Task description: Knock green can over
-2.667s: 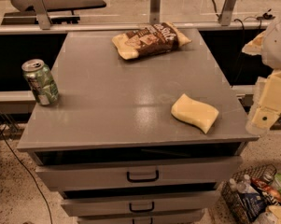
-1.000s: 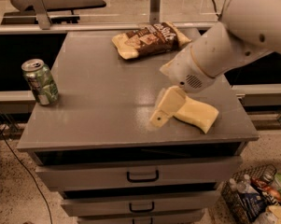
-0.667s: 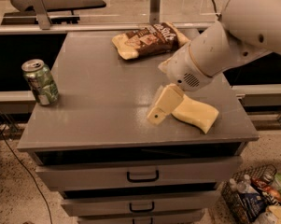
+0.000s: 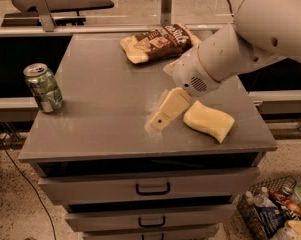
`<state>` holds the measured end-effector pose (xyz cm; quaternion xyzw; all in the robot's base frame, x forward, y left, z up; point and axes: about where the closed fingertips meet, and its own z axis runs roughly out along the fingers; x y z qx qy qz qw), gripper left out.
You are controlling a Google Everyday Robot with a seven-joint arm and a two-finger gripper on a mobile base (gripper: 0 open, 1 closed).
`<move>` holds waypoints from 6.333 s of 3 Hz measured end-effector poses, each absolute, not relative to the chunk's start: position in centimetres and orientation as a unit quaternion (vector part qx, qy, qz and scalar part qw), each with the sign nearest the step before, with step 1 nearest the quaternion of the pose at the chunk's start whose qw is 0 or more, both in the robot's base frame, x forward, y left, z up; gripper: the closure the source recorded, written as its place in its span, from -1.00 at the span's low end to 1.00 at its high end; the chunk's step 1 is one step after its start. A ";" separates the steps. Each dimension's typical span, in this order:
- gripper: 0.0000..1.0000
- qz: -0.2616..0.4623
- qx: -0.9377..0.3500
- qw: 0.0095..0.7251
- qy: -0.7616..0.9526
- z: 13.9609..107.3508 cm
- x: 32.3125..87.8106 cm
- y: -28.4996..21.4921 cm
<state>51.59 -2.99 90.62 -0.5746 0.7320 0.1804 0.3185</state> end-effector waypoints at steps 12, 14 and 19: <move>1.00 0.298 -0.531 0.500 0.615 94.8 64.6 17.5; 1.00 0.218 -0.608 0.381 0.661 91.8 66.0 10.9; -0.73 0.152 -0.676 0.255 0.675 87.0 64.5 9.5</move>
Offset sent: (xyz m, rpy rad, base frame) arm 0.0658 0.2058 0.0006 0.5454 -0.1694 0.1654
